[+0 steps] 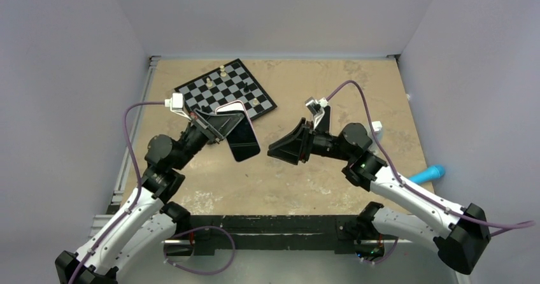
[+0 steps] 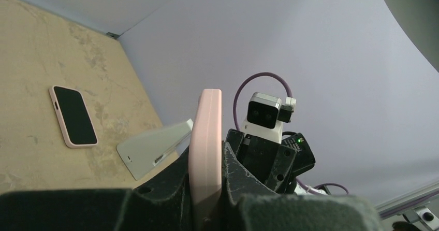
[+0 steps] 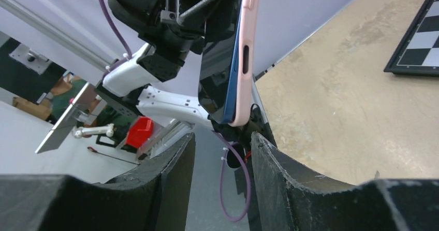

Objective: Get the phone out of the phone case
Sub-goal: Remove the phone case from the phone.

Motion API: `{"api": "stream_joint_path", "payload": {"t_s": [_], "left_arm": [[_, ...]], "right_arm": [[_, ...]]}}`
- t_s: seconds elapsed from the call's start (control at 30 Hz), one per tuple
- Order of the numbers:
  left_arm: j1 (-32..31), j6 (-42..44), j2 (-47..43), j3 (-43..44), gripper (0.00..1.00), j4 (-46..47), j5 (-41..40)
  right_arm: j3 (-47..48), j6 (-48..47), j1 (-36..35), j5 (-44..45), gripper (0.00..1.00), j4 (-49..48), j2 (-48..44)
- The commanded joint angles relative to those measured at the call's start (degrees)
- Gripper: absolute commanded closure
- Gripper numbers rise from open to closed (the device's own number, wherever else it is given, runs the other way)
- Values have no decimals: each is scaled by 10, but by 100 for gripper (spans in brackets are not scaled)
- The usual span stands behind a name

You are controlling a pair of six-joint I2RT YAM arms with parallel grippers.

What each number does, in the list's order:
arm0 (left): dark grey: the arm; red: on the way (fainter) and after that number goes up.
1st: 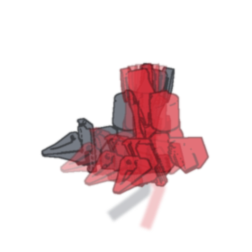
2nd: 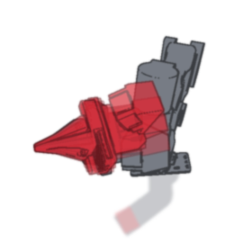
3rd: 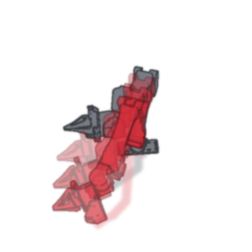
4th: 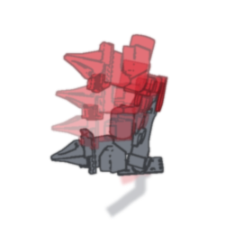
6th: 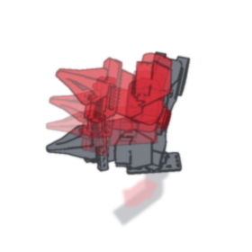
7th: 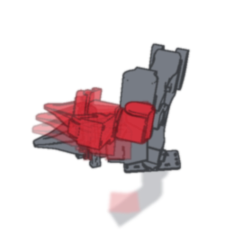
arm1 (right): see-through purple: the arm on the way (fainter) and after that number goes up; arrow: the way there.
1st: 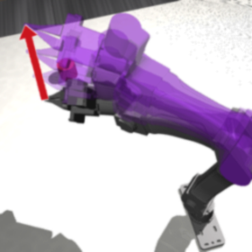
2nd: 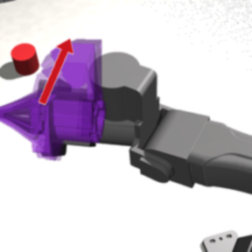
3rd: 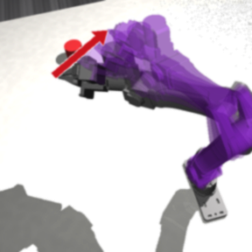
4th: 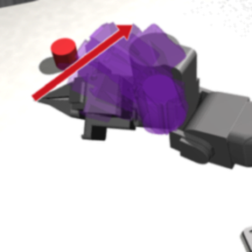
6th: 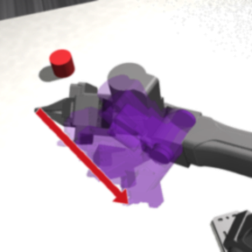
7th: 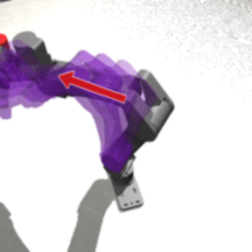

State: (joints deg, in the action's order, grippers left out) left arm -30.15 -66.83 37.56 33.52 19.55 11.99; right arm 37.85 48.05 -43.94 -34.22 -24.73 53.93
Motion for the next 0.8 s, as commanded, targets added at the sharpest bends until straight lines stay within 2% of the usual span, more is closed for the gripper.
{"api": "stream_joint_path", "payload": {"t_s": [0.0,0.3,0.5,0.77], "left_arm": [[0,-16,-6,8,100,59,-7],[0,-25,-6,-3,100,71,-9],[1,-13,-19,-3,100,58,-21],[0,-25,-15,-7,100,74,-14]], "right_arm": [[30,40,-13,-9,52,-52,25],[41,64,-34,11,61,-66,50],[37,54,-43,34,57,-32,28],[43,78,-53,27,59,-77,54]]}}
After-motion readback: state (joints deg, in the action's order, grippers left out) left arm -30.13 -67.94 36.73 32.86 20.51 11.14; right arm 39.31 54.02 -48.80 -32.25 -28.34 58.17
